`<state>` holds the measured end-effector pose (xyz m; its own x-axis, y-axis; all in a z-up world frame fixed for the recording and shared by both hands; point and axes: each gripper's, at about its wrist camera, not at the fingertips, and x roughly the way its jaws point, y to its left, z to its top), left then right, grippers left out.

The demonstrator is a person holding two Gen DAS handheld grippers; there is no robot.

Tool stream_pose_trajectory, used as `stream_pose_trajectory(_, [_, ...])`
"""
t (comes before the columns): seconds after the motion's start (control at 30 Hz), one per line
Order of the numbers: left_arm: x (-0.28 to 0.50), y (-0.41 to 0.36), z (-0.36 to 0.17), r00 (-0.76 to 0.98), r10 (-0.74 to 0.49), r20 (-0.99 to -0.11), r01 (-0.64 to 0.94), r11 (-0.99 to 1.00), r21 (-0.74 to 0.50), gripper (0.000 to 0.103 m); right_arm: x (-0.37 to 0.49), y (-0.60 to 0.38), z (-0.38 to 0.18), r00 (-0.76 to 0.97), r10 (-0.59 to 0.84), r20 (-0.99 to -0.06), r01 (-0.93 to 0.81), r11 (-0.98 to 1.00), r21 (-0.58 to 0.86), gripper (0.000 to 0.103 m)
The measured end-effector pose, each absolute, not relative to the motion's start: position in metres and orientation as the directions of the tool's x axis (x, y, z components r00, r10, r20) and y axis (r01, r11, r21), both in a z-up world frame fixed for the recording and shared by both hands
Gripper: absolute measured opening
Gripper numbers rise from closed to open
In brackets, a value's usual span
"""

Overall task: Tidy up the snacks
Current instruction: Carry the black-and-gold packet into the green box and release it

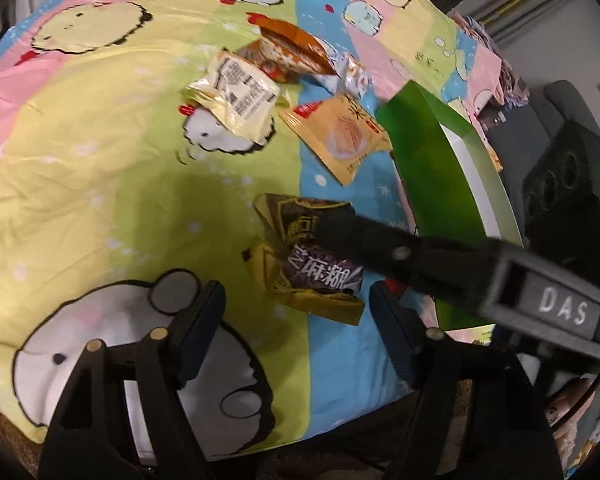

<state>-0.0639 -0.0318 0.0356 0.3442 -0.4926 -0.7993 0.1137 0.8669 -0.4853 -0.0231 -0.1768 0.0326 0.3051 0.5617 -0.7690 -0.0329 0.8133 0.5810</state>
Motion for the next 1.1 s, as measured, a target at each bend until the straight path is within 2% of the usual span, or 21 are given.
stream_pose_trajectory(0.03, [-0.063,-0.034,0.032,0.334,-0.494,-0.803,0.112,0.866,-0.487,0.064,-0.022,-0.176,0.029,0.294,0.567,-0.77,-0.032,0.811,0.585,0.056])
stream_pose_trajectory(0.13, [-0.062,-0.036,0.029,0.337,-0.505,-0.795,0.116,0.86,-0.497,0.056,-0.021,-0.176,0.023,0.29,0.57,-0.768,-0.032,0.808,0.588,0.055])
stream_pose_trajectory(0.33, [-0.061,-0.036,0.03,0.346,-0.5,-0.794,0.136,0.864,-0.485,0.048,-0.021,-0.174,0.019,0.295,0.584,-0.756,-0.056,0.8,0.597,0.05])
stream_pose_trajectory(0.53, [-0.065,-0.044,0.05,0.397,-0.481,-0.782,0.175,0.876,-0.45,0.046,-0.028,-0.172,0.039,0.35,0.585,-0.732,-0.108,0.801,0.588,0.049])
stream_pose_trajectory(0.77, [-0.072,-0.07,0.106,0.499,-0.494,-0.712,0.295,0.869,-0.397,0.046,-0.043,-0.198,0.096,0.496,0.584,-0.643,-0.156,0.788,0.595,0.049])
stream_pose_trajectory(1.1, [-0.066,-0.14,0.154,0.515,-0.574,-0.637,0.491,0.806,-0.33,0.046,-0.067,-0.271,0.15,0.688,0.493,-0.533,-0.111,0.797,0.594,0.049])
